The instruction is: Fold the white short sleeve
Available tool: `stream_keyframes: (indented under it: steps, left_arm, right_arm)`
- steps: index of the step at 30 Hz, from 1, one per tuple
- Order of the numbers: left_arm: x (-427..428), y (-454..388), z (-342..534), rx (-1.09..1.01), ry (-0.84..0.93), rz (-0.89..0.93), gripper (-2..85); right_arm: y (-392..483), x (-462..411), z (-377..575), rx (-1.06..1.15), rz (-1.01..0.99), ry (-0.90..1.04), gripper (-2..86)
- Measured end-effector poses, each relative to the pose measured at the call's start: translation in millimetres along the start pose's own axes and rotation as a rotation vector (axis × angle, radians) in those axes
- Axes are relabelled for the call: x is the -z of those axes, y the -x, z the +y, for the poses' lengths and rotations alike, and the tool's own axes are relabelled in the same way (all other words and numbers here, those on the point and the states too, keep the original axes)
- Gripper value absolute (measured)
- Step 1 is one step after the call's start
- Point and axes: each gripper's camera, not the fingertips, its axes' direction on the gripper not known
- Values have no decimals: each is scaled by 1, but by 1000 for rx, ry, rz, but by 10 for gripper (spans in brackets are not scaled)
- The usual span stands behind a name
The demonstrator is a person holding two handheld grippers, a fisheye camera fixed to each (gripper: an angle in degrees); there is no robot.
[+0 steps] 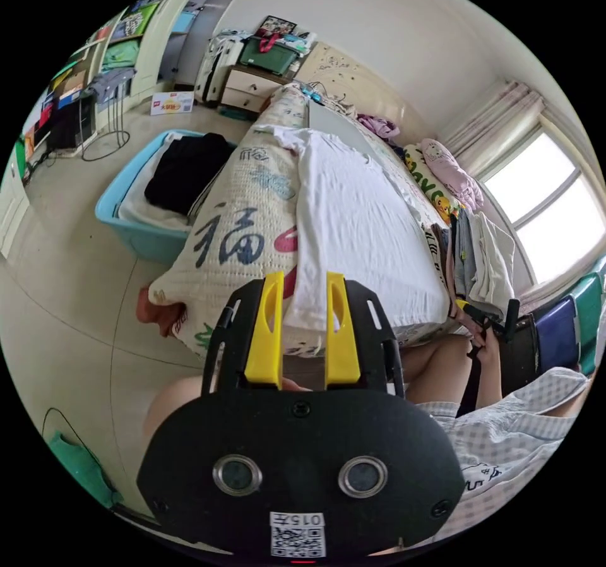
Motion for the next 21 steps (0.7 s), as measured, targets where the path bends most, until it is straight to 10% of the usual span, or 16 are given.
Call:
stream_keyframes:
  steps: [21]
  left_arm:
    - [4, 24, 48, -17, 27, 50, -6]
  right_arm:
    - [-6, -5, 56, -45, 26, 46, 70]
